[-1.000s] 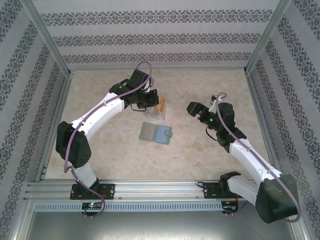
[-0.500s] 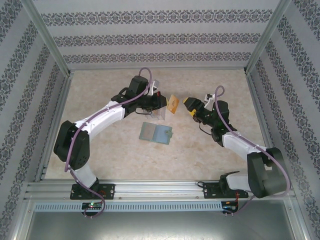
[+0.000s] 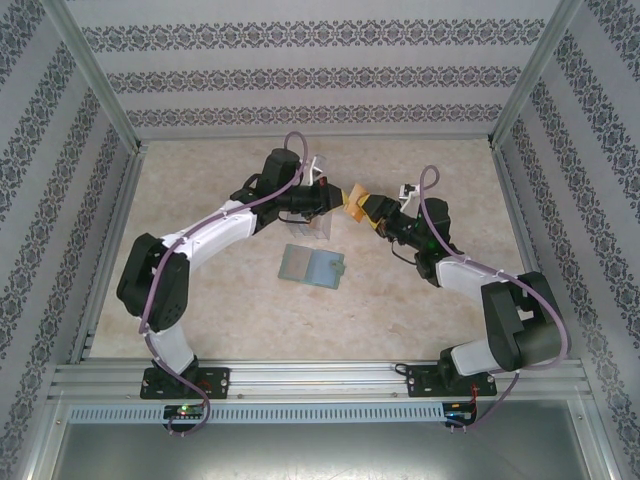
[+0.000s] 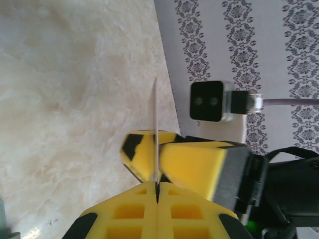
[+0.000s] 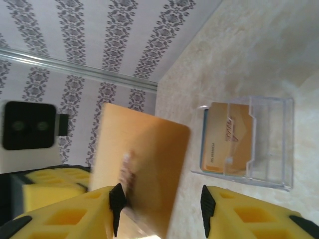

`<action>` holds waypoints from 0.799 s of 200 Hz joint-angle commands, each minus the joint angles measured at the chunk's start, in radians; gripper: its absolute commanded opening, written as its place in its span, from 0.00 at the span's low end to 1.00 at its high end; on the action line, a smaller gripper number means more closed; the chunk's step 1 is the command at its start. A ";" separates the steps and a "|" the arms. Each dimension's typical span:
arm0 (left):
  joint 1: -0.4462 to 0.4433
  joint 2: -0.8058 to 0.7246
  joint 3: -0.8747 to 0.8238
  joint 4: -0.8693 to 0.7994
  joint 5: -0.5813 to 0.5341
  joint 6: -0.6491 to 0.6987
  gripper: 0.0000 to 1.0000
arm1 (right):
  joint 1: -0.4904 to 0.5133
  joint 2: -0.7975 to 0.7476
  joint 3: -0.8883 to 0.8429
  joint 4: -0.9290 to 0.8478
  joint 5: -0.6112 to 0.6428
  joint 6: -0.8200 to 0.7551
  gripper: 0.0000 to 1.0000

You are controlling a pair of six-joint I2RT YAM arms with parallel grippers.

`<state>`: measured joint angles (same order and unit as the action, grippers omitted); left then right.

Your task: Put the credit cards into the card holder

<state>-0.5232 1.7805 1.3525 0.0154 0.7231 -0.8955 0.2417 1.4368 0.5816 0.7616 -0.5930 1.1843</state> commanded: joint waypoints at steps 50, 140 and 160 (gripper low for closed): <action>0.019 0.007 0.007 0.055 -0.001 -0.021 0.00 | -0.015 0.000 0.021 0.131 -0.015 0.067 0.25; 0.037 -0.017 -0.029 -0.008 -0.037 0.013 0.00 | 0.015 0.004 -0.010 0.107 -0.028 0.045 0.00; 0.039 -0.031 -0.046 -0.050 -0.071 0.048 0.00 | 0.057 0.005 -0.030 0.096 -0.016 0.032 0.00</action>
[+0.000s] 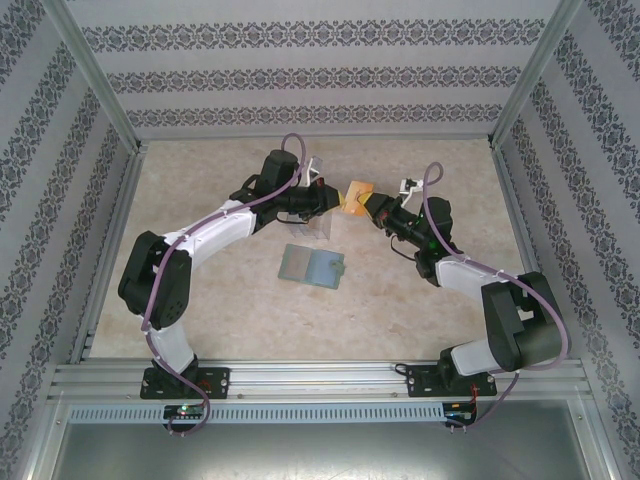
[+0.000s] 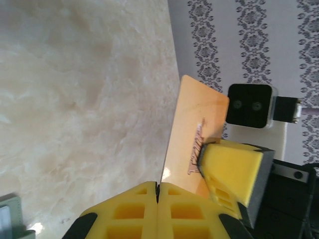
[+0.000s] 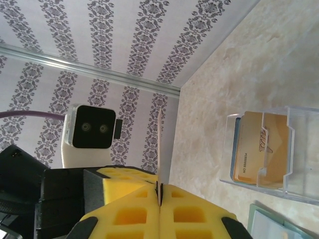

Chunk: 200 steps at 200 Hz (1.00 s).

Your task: Put the credit cards into the card holder

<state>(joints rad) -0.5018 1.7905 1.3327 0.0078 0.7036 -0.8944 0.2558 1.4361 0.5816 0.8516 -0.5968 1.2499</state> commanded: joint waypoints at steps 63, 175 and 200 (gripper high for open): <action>0.088 -0.205 -0.184 -0.245 -0.225 0.139 0.48 | 0.227 -0.032 -0.133 -0.074 0.132 -0.048 0.00; 0.129 -0.206 -0.389 -0.408 -0.453 0.281 0.73 | 0.436 0.340 -0.048 0.020 0.300 -0.084 0.00; 0.128 -0.183 -0.385 -0.386 -0.445 0.282 0.71 | 0.435 0.312 -0.042 0.004 0.325 -0.101 0.00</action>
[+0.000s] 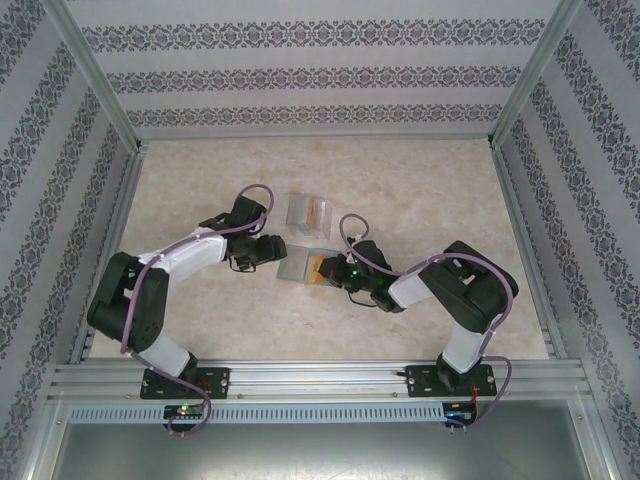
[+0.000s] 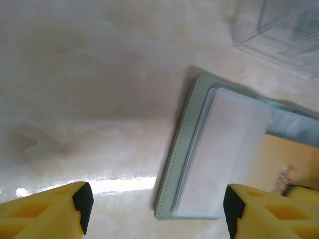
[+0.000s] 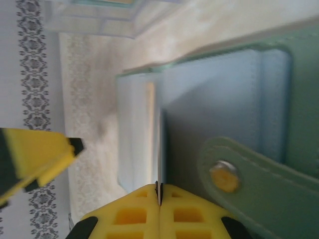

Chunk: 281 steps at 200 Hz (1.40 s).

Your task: Put the credit cards into the card holder

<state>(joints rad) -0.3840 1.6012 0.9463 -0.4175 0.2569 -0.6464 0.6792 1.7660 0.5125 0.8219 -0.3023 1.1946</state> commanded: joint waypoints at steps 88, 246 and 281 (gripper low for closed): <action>0.009 0.117 -0.003 0.118 0.064 0.065 0.64 | -0.015 0.023 0.043 0.002 0.024 -0.065 0.00; 0.001 0.185 0.024 0.103 0.112 0.078 0.37 | -0.014 0.112 0.102 0.047 0.006 -0.025 0.00; 0.001 0.181 0.013 0.103 0.105 0.063 0.35 | -0.006 0.126 0.082 0.065 0.037 0.025 0.00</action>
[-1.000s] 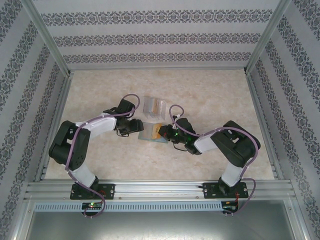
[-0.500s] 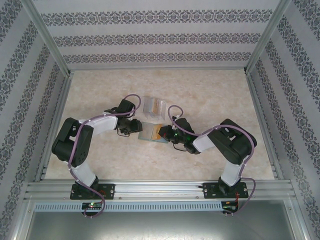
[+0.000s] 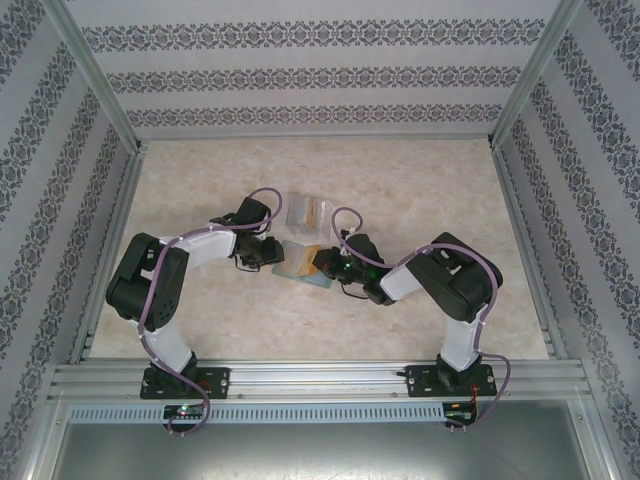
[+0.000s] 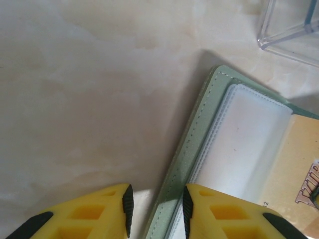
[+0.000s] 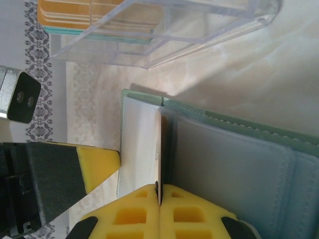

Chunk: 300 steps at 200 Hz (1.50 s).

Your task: Put the credit cards into the card holder

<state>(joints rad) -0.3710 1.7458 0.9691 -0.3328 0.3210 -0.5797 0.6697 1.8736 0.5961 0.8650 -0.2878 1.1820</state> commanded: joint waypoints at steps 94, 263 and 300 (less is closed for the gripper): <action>-0.013 0.038 -0.031 0.015 0.049 -0.032 0.33 | 0.092 0.018 -0.016 0.081 0.197 0.138 0.00; -0.012 0.037 0.001 -0.043 0.004 -0.018 0.32 | 0.091 0.112 0.016 0.168 0.125 0.146 0.03; -0.011 0.033 -0.010 -0.061 -0.016 -0.022 0.32 | 0.098 0.097 0.009 0.161 0.105 0.147 0.00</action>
<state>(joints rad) -0.3710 1.7477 0.9752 -0.3489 0.3088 -0.6060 0.7509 1.9591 0.6003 1.0367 -0.1436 1.3338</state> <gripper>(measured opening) 0.319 0.040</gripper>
